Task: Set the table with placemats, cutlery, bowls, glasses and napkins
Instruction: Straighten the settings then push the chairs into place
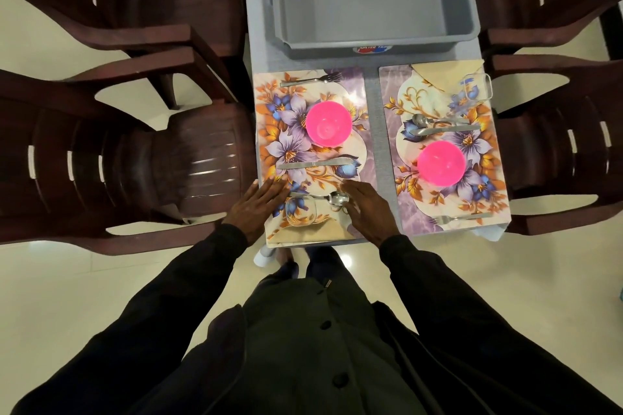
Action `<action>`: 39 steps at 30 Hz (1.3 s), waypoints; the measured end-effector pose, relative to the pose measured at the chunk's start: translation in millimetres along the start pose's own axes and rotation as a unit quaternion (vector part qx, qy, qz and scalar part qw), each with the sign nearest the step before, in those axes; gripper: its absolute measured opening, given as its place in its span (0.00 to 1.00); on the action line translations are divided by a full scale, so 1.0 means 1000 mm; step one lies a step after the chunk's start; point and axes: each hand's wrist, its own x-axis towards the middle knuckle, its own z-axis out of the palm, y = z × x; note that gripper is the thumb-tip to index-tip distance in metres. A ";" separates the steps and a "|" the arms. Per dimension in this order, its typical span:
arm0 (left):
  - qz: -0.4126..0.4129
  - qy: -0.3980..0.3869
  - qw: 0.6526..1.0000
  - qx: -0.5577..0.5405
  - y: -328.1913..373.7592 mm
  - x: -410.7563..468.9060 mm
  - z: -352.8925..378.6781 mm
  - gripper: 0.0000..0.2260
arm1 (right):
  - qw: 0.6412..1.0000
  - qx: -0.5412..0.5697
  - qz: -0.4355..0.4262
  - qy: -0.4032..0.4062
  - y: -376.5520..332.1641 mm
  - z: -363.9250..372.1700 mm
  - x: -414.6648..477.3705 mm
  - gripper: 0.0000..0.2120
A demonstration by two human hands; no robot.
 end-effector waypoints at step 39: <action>-0.010 0.015 0.999 0.041 0.009 -0.004 0.020 0.38 | 0.984 -0.144 -0.108 0.015 0.006 0.014 0.046 0.18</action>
